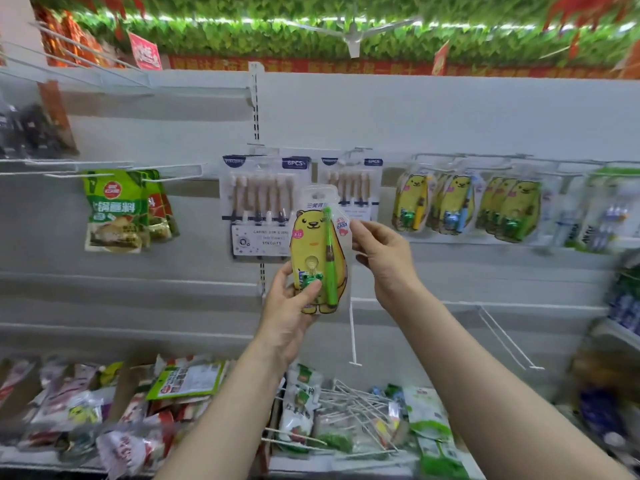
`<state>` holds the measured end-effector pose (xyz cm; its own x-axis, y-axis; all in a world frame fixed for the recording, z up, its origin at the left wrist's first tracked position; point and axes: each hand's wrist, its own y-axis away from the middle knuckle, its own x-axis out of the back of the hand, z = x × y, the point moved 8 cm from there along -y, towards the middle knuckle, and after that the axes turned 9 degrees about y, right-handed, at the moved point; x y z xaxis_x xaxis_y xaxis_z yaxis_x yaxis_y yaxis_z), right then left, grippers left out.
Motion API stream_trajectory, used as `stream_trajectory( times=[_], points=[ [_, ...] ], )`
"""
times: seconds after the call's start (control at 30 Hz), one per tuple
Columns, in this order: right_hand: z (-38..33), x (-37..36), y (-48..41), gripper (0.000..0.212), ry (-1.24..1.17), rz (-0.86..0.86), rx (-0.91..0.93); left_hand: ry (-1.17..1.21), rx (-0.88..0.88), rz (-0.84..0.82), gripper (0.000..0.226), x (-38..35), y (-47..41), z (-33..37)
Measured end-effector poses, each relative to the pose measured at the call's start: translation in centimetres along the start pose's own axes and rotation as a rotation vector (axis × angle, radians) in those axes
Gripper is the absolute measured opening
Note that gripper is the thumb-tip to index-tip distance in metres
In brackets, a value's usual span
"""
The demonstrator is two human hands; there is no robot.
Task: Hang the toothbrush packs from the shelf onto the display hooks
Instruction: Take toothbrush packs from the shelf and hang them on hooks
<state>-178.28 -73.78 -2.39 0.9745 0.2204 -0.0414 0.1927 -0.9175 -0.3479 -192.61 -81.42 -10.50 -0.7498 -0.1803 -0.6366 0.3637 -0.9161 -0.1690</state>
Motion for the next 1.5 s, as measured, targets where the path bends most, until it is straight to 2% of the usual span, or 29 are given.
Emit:
stream_trajectory(
  times=[0.27,0.37,0.63,0.8,0.97,1.17,1.5],
  points=[
    [-1.0,10.7,1.7,0.015,0.045,0.172,0.038,-0.063,0.096,-0.139,0.052,-7.7,1.5,-5.8],
    [-1.6,15.5,1.1,0.013,0.048,0.240,0.058,-0.114,0.106,-0.190,0.042,-11.4,1.2,-8.0],
    [-2.1,26.6,-2.7,0.007,0.060,0.316,0.090,-0.208,0.115,-0.151,0.036,-20.0,-2.4,-14.9],
    [-2.1,34.6,-5.5,0.011,0.098,0.366,0.102,-0.262,0.121,-0.166,0.031,-26.5,-5.1,-19.9],
    [-2.1,40.9,-7.6,0.005,0.125,0.411,0.112,-0.305,0.098,-0.189,0.026,-31.6,-6.9,-24.0],
    [-1.8,44.8,-10.6,0.006,0.136,0.416,0.115,-0.274,0.073,-0.185,0.026,-35.4,-9.0,-26.6],
    [-1.0,46.2,-15.8,0.006,0.166,0.360,0.107,-0.210,0.040,-0.128,0.027,-36.7,-12.4,-28.8]
  ],
)
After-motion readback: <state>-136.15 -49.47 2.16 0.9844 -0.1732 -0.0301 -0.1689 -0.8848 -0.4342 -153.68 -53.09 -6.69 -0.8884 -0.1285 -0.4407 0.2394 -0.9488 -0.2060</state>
